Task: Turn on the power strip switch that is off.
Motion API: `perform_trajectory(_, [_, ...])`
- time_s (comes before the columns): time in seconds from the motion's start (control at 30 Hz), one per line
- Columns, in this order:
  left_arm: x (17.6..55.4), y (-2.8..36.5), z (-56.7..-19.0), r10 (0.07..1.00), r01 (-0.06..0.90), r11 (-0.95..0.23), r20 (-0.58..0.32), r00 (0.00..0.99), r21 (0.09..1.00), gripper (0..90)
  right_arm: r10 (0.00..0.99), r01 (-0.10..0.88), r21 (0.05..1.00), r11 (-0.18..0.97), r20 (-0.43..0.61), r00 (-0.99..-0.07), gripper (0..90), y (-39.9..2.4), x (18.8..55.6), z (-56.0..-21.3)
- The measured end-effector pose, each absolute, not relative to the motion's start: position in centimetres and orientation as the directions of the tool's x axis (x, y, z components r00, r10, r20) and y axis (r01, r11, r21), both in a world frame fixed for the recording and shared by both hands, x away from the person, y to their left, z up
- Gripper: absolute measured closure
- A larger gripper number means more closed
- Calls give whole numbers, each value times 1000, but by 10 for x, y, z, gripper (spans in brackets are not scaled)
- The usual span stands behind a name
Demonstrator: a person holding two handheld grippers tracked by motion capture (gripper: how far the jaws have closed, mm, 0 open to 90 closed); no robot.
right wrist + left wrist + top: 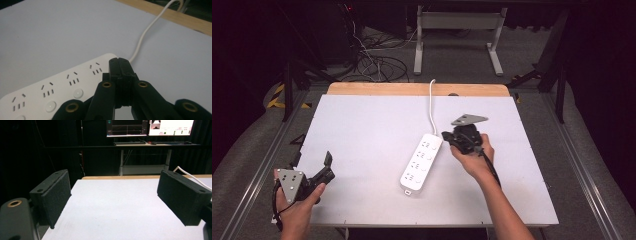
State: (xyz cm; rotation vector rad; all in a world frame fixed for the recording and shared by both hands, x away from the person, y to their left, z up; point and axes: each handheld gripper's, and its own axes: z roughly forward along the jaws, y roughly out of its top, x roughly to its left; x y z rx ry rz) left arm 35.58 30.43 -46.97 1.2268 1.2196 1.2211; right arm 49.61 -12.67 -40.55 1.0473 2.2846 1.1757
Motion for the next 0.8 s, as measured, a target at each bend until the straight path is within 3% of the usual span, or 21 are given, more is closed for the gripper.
perform_trajectory(0.17, [356, 305, -470, 1000, 17, -9, 9, -16, 1000, 123, 775, 398, 885, 242, 70, -628, 900, -185, 474, -404])
perform_trajectory(0.4, [360, 304, -470, 1000, 18, -11, 11, -10, 1000, 123, 786, 207, 974, 97, 52, -617, 900, -250, 436, -414])
perform_trajectory(0.6, [362, 299, -469, 1000, 15, -19, 19, 8, 1000, 123, 850, 106, 994, -10, 64, -523, 900, -266, 412, -412])
perform_trajectory(0.8, [361, 300, -469, 1000, 16, -20, 20, 6, 1000, 123, 879, 105, 994, -40, 85, -470, 900, -270, 409, -419])
